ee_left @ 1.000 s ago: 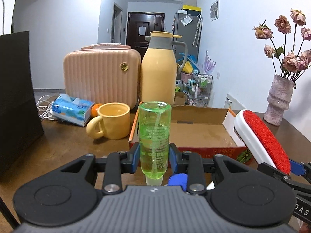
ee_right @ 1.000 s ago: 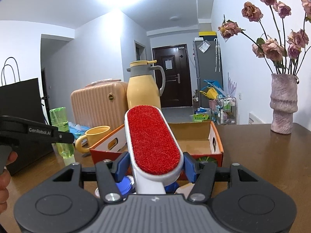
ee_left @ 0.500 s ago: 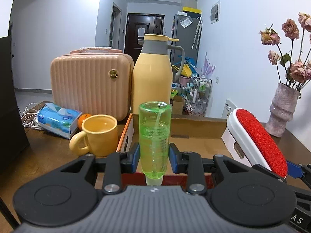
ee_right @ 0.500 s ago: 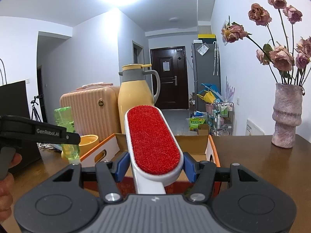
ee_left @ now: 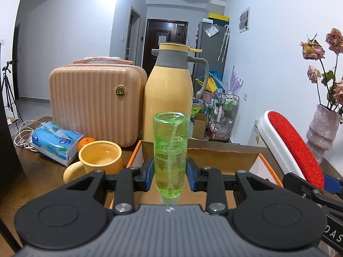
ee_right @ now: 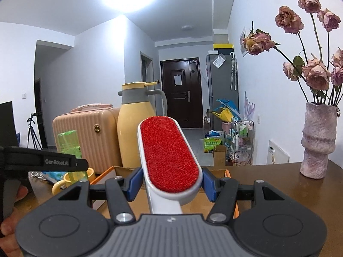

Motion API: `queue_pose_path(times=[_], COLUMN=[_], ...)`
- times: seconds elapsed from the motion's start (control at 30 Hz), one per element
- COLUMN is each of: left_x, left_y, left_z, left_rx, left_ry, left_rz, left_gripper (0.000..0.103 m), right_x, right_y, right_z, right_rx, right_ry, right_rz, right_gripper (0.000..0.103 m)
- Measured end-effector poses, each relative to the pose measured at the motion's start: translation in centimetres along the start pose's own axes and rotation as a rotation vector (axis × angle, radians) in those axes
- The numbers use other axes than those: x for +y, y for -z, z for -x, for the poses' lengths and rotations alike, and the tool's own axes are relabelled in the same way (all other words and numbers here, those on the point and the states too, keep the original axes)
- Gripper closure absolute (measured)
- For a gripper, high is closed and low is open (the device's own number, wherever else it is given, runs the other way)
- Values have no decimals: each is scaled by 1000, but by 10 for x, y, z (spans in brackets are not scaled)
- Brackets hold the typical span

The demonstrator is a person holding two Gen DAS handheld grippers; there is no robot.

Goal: Organize rigid objects
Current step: 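Carry the spray bottle with the left gripper while the right gripper carries the brush into the cardboard box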

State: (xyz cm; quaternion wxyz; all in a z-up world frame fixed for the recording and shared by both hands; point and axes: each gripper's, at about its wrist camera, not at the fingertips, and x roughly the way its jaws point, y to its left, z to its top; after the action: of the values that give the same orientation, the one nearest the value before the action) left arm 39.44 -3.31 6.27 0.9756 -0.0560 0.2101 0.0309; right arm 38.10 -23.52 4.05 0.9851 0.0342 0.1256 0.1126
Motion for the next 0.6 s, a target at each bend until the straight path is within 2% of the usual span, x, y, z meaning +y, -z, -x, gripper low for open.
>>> queue_pose_path(times=[0.27,0.6], left_x=[3,2], left_y=[-12,-20], left_z=[-28,-66], left_rx=[6,42], left_ry=[-15,-16], left_rz=[18,6], left_gripper=[71,71], right_x=[-6,-3], right_y=[-4,0], right_z=[-36,-77], right_rx=[35,120], right_ry=[3,11], right_rz=[12,79], right_gripper=[45,45])
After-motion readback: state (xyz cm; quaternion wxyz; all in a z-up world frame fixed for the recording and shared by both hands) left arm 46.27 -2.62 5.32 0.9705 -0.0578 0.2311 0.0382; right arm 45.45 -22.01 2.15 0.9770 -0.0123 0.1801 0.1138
